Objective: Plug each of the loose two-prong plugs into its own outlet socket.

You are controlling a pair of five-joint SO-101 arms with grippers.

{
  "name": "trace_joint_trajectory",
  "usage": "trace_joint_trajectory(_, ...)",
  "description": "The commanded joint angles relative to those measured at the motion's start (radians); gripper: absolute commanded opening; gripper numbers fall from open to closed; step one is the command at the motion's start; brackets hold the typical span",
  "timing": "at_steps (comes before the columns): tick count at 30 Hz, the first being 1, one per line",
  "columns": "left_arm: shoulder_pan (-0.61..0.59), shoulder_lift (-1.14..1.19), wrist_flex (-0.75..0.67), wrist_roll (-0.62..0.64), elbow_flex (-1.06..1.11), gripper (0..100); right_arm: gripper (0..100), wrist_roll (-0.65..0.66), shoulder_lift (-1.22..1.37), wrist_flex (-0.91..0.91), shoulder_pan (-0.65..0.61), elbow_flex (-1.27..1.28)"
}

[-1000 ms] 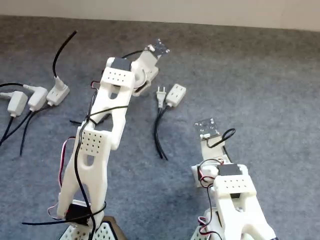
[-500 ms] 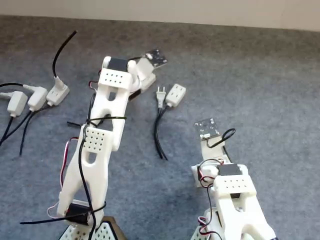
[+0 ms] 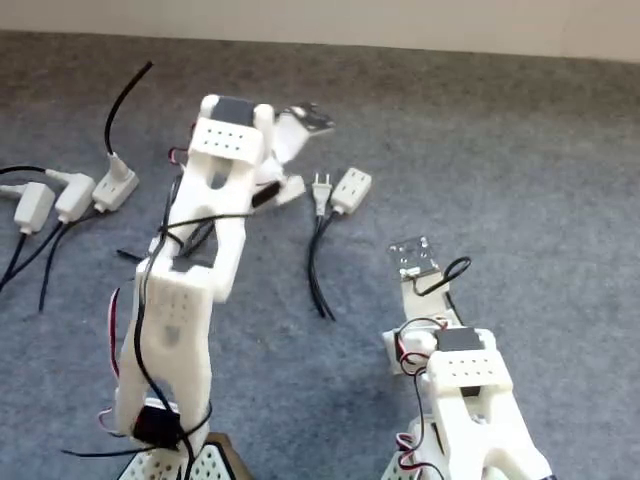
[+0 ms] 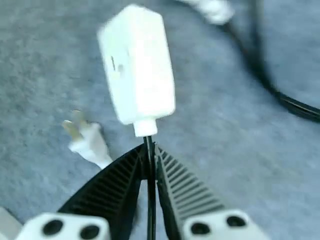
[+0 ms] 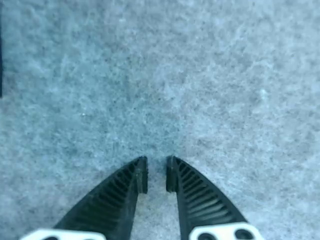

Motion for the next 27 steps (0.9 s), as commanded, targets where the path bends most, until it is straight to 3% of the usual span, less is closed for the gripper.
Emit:
trace_joint_trajectory(1,0.094,-0.450,0.017,-0.041,0.332,0,7.4,0.012,-0.010,-0.010,-0.018,-0.002)
trace_joint_trajectory(6,0.102,-0.763,0.009,-0.143,0.725,0,7.4,0.012,-0.010,-0.010,-0.018,-0.002)
trace_joint_trajectory(16,-0.174,-0.958,-0.163,-0.562,1.330,0,7.4,0.012,-0.010,-0.010,-0.019,-0.002)
trace_joint_trajectory(20,-0.274,-0.972,-0.247,-0.671,1.465,0,7.4,0.012,-0.010,-0.010,-0.019,-0.002)
trace_joint_trajectory(23,-0.357,-0.970,-0.334,-0.675,1.469,3,7.4,0.012,-0.010,-0.010,-0.019,-0.002)
trace_joint_trajectory(27,-0.492,-0.970,-0.600,-0.545,1.405,15,7.4,0.012,-0.008,-0.010,-0.019,-0.002)
